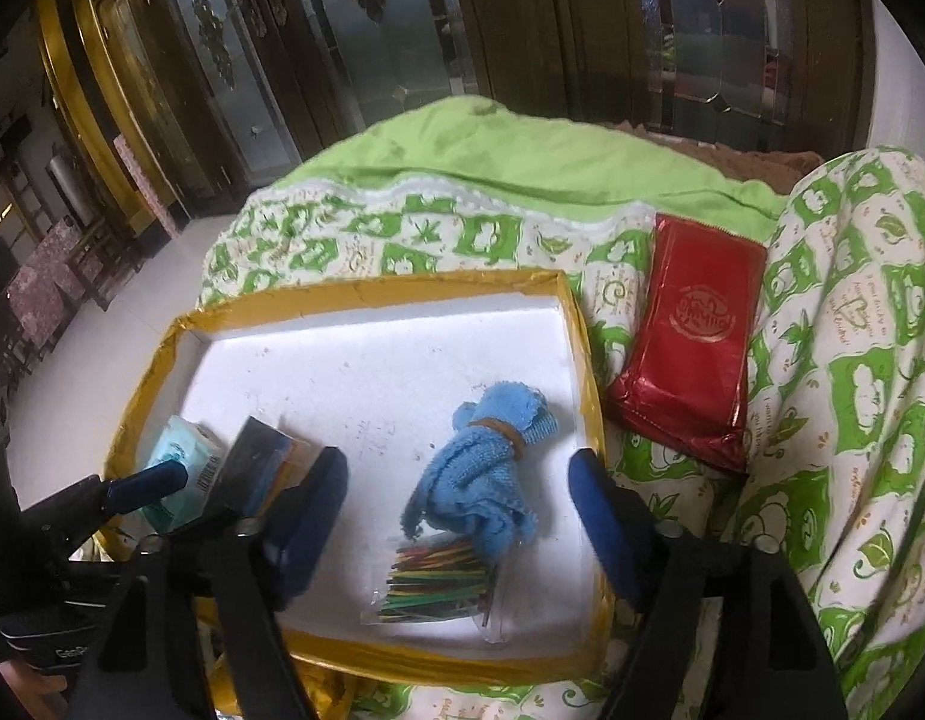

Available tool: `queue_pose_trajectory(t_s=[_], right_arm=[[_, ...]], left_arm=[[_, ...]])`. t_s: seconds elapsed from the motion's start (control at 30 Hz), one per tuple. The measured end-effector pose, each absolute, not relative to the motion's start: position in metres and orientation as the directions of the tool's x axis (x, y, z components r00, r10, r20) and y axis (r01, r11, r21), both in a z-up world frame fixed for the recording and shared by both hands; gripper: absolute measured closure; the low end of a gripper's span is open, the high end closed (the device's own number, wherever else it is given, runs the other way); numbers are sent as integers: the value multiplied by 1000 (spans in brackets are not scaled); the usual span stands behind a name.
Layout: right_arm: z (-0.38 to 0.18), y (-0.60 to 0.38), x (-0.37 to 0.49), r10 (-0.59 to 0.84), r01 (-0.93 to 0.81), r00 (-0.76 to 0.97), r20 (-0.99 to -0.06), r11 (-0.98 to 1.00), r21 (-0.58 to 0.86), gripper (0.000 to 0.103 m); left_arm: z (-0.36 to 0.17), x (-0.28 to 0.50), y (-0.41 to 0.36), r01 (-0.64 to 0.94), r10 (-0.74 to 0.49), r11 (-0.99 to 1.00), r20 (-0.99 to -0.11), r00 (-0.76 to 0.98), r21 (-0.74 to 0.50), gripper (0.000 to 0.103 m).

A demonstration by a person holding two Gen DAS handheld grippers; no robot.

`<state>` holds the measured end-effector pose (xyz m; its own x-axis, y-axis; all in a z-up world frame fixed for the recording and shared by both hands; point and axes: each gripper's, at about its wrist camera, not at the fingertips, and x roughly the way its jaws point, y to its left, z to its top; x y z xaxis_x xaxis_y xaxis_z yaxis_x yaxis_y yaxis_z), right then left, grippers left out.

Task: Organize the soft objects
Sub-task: 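Lower the black pack and blue plush into the tray and open both tools, then withdraw both tools from the tray back over the loose items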

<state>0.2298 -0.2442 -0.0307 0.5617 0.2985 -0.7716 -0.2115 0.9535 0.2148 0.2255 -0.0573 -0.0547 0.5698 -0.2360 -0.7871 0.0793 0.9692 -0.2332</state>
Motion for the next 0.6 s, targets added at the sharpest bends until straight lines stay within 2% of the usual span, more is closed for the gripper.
queue_pose_trajectory(t_s=[0.23,0.6], right_arm=[[-21,-246,216,300,-195,600,-742,954,228,9],[-6,-248,185,311,-206,649,-694,950,233,2]], left_arm=[[-47,213,-53,59,-231,968,-774,589,-244,15],[-25,175,-48,66,-202,975,-718,667,-213,8]])
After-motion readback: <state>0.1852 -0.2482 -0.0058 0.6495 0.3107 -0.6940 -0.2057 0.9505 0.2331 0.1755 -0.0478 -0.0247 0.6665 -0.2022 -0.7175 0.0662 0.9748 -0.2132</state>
